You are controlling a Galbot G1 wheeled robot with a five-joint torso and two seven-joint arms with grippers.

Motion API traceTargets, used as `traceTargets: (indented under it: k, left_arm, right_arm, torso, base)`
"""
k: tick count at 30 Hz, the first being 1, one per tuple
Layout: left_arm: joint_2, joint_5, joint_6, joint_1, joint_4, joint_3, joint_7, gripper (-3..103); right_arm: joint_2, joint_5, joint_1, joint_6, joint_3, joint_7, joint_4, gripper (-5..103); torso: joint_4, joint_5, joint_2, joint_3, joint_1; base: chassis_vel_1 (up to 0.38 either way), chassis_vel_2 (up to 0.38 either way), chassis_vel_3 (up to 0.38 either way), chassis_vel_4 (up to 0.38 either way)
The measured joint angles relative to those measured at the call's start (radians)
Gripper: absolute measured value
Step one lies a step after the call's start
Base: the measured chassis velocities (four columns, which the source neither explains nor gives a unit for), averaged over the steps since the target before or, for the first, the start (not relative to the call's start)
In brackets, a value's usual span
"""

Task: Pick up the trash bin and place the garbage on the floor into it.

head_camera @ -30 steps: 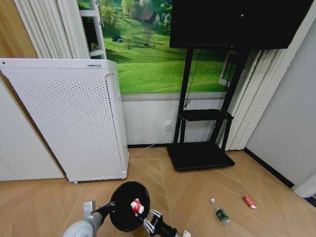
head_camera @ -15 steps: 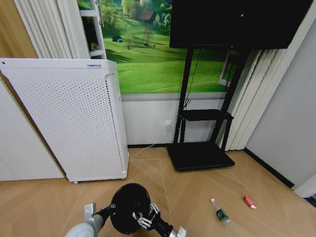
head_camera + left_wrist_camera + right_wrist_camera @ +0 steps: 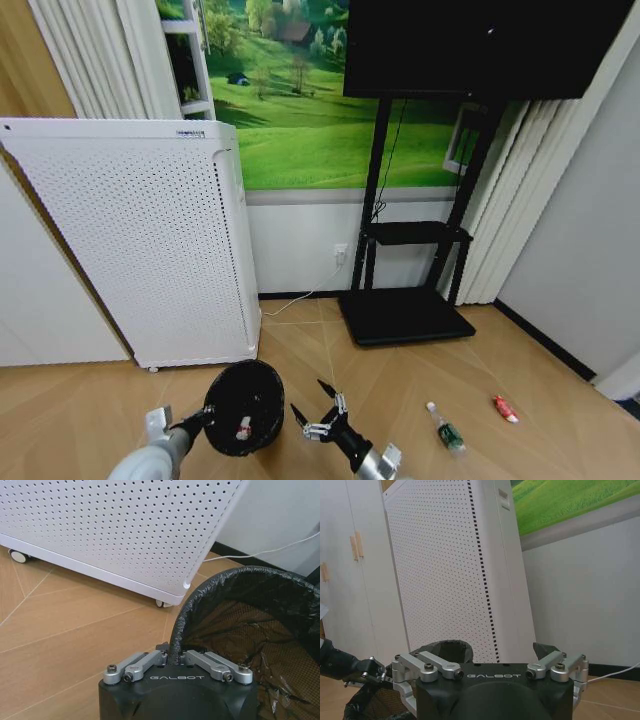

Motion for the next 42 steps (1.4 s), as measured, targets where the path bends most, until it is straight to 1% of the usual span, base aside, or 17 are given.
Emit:
traceTargets:
  k: [11,22,23,25,26,27,28,29,31,32,34,35,36,37,38,40,42]
  left_arm:
    - [-0.01,0.004,0.001,0.003,-0.004,-0.018,-0.002,3]
    - [-0.004,0.002,-0.003,0.005,0.002,-0.049,0.005,3]
    - [-0.003,0.001,-0.003,0.005,0.001,-0.053,0.005,3]
    - [-0.003,0.001,-0.003,0.006,0.001,-0.056,0.005,3]
    - [-0.005,0.0,-0.004,0.008,0.001,-0.06,0.006,3]
    - [-0.007,0.0,-0.004,0.011,0.001,-0.064,0.006,3]
    - [-0.011,0.0,-0.004,0.014,0.001,-0.071,0.005,3]
    - [-0.011,0.0,-0.004,0.014,0.001,-0.071,0.005,3]
    - [-0.017,-0.001,-0.004,0.022,-0.002,-0.082,0.007,3]
    - [-0.017,-0.001,-0.004,0.022,-0.002,-0.082,0.007,3]
    - [-0.019,-0.005,-0.004,0.025,-0.003,-0.092,0.007,3]
    - [-0.019,-0.005,-0.004,0.025,-0.003,-0.092,0.007,3]
    - [-0.019,-0.008,-0.005,0.024,-0.003,-0.097,0.007,3]
    - [-0.019,-0.008,-0.005,0.024,-0.003,-0.097,0.007,3]
    - [-0.022,-0.009,-0.005,0.026,-0.005,-0.105,0.007,3]
    - [-0.03,-0.013,-0.005,0.036,-0.009,-0.131,0.007,3]
    - [-0.033,-0.014,-0.005,0.041,-0.01,-0.145,0.008,3]
  right_arm:
    - [0.01,-0.007,-0.009,0.001,0.017,-0.001,-0.008,100]
    - [0.02,-0.017,-0.016,0.001,0.024,0.003,-0.011,100]
    - [0.02,-0.02,-0.015,0.001,0.025,0.004,-0.015,100]
    - [0.021,-0.026,-0.014,0.002,0.026,0.008,-0.018,100]
    - [0.026,-0.048,-0.009,0.001,0.026,0.044,-0.024,100]
    - [0.032,-0.059,-0.006,-0.003,0.025,0.067,-0.028,100]
    - [0.038,-0.075,0.0,-0.01,0.025,0.106,-0.036,100]
    - [0.038,-0.075,0.0,-0.01,0.025,0.106,-0.036,100]
    - [0.048,-0.11,0.013,-0.055,0.032,0.2,-0.054,100]
    - [0.048,-0.11,0.013,-0.055,0.032,0.2,-0.054,100]
    - [0.053,-0.149,0.023,-0.151,0.067,0.317,-0.076,100]
    - [0.053,-0.149,0.023,-0.151,0.067,0.317,-0.076,100]
    - [0.053,-0.157,0.025,-0.208,0.089,0.369,-0.097,100]
    - [0.053,-0.157,0.025,-0.208,0.089,0.369,-0.097,100]
    - [0.052,-0.159,0.026,-0.237,0.101,0.395,-0.122,100]
    - [0.049,-0.171,0.026,-0.271,0.122,0.404,-0.17,100]
    - [0.048,-0.175,0.025,-0.279,0.128,0.404,-0.192,100]
  torso:
    - [0.0,-0.0001,0.0,0.0,0.0]
    - [0.0,-0.0002,0.0,0.0,0.0]
    - [-0.0001,0.0005,0.0,0.0,0.0]
    - [-0.0002,0.0,0.0,0.0,0.0]
    - [0.0,-0.0003,0.0,0.0,0.0]
    - [-0.0001,0.0005,0.0,0.0,0.0]
    - [-0.0002,0.0,0.0,0.0,0.0]
    - [-0.0002,0.0,0.0,0.0,0.0]
    - [-0.0003,0.0005,0.0,0.0,0.0]
    - [-0.0003,0.0005,0.0,0.0,0.0]
    - [0.0,0.0004,0.0,0.0,0.0]
    - [0.0,0.0004,0.0,0.0,0.0]
    - [0.0,-0.0001,0.0,0.0,0.0]
    - [0.0,-0.0001,0.0,0.0,0.0]
    - [-0.0001,-0.0005,0.0,0.0,0.0]
    - [0.0001,0.0,0.0,0.0,0.0]
    - [0.0,-0.0004,0.0,0.0,0.0]
  base:
    - [-0.026,-0.027,0.033,0.032]
    - [-0.192,-0.194,0.192,0.2]
    - [-0.27,-0.24,0.271,0.253]
    - [-0.292,-0.267,0.271,0.253]
    - [-0.274,-0.295,0.294,0.242]
    - [-0.274,-0.295,0.265,0.293]
    - [-0.257,-0.287,0.265,0.242]
    - [-0.257,-0.287,0.265,0.242]
    - [-0.228,-0.222,0.21,0.206]
    - [-0.2,-0.222,0.184,0.17]
    - [-0.055,-0.102,0.144,0.051]
    - [-0.015,-0.054,0.105,0.015]
    - [0.0,0.0,0.0,0.0]
    - [0.0,0.0,0.0,0.0]
    - [0.047,0.052,-0.053,-0.021]
    - [0.072,0.068,-0.056,-0.072]
    - [0.073,0.057,-0.051,-0.066]
